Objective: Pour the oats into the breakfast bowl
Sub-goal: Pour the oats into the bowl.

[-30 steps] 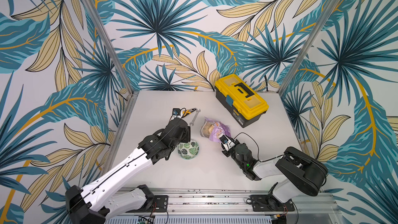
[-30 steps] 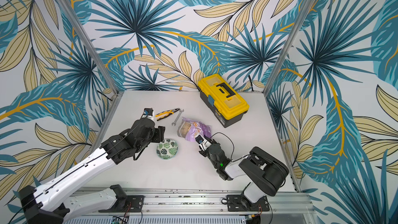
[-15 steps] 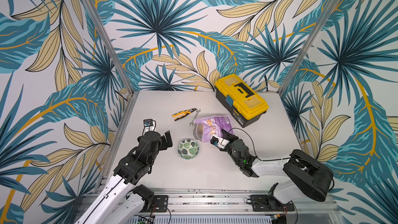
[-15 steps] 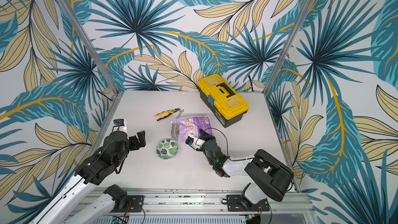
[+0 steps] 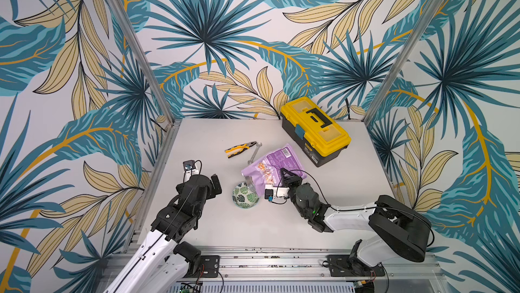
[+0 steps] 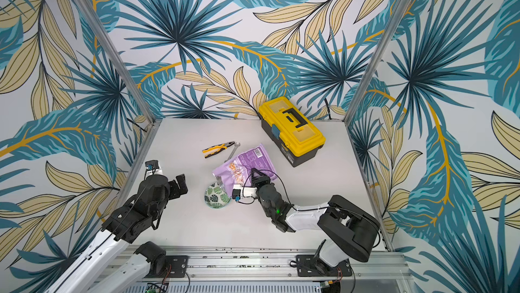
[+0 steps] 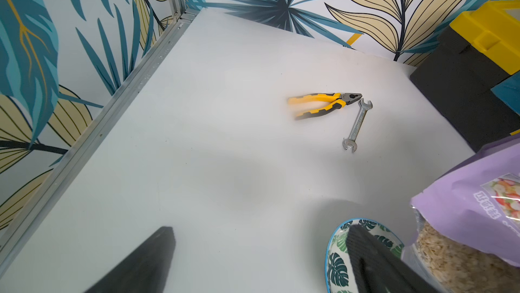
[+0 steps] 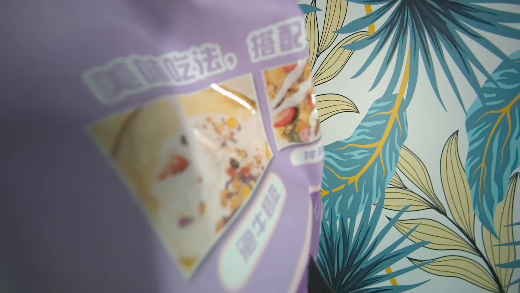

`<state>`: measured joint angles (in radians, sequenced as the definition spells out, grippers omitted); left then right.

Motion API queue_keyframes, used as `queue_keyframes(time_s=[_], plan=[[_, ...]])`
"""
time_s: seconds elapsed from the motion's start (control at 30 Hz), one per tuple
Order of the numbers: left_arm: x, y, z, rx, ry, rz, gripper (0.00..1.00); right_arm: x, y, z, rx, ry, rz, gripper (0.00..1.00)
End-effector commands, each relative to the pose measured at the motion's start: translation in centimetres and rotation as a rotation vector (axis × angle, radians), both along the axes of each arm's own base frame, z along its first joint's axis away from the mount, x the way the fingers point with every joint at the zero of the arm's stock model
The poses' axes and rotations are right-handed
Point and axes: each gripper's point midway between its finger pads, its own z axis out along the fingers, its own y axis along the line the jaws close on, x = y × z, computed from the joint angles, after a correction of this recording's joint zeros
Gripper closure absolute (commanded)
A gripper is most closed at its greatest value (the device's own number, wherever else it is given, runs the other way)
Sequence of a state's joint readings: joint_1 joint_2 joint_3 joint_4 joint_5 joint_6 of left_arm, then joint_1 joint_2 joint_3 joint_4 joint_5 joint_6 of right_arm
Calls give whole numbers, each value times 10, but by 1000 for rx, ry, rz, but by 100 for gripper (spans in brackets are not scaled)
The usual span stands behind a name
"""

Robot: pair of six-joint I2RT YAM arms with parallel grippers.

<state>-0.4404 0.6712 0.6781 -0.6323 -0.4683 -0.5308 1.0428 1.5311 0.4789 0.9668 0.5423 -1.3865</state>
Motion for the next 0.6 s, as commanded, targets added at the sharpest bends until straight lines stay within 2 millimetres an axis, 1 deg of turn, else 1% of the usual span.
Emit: queue_keyframes(time_s=[0.0, 0.2, 0.37, 0.57], plan=[[0, 3, 1, -11, -20, 19, 0, 6, 9, 69, 110, -198, -22, 100], [0, 3, -1, -12, -13, 16, 0, 4, 19, 70, 54, -241, -8, 100], [-1, 2, -2, -15, -11, 14, 0, 2, 23, 67, 20, -259, -4, 100], [0, 2, -3, -16, -8, 12, 0, 0, 28, 70, -28, -320, -6, 100]])
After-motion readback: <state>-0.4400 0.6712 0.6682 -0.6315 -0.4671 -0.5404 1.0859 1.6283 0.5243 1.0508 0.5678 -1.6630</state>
